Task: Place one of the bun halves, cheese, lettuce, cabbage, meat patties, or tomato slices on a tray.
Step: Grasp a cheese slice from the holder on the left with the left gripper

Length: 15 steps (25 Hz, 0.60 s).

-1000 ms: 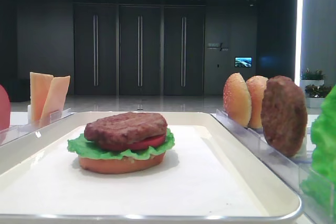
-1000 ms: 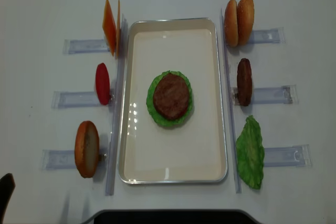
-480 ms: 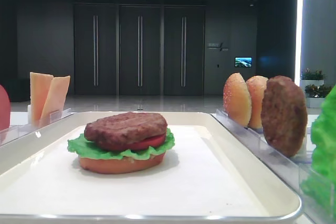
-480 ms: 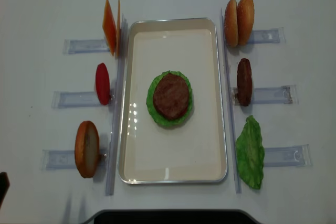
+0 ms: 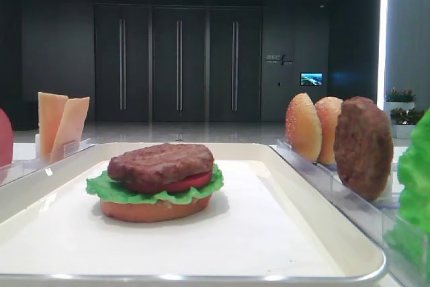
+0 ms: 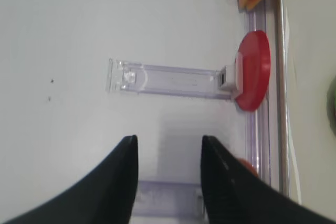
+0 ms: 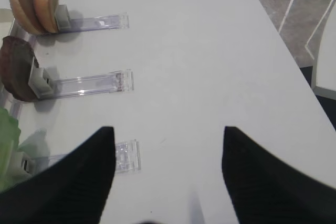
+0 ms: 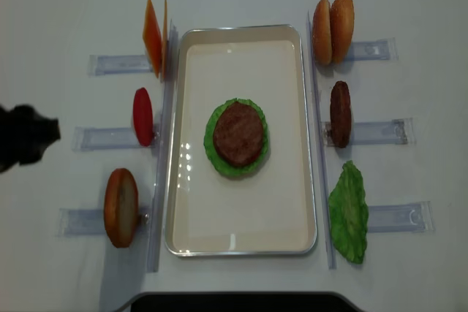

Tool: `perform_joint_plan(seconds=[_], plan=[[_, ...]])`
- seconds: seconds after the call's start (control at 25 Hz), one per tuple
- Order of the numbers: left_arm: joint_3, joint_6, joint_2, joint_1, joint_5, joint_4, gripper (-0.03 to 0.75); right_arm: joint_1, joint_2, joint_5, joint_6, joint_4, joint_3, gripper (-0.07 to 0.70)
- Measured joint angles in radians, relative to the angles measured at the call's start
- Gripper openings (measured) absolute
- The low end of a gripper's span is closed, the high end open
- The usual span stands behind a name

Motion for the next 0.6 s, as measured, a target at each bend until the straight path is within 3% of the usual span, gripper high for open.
perform_joint_plan(seconds=[0.2, 0.36, 0.48, 0.6], plan=[[-0.319, 0.001, 0.368, 0.0, 0.012, 0.002, 0.345, 0.0, 0.0, 0.0, 0.0, 0.0, 0.0, 0.423], [-0.59, 0.013, 0.603, 0.0, 0.103, -0.018, 0.347, 0.0, 0.0, 0.0, 0.0, 0.0, 0.0, 0.423], [-0.729, 0.019, 0.717, 0.0, 0.142, -0.044, 0.348, 0.0, 0.0, 0.0, 0.0, 0.0, 0.0, 0.423], [-0.805, 0.02, 0.776, 0.0, 0.152, -0.073, 0.348, 0.0, 0.0, 0.0, 0.0, 0.0, 0.0, 0.423]])
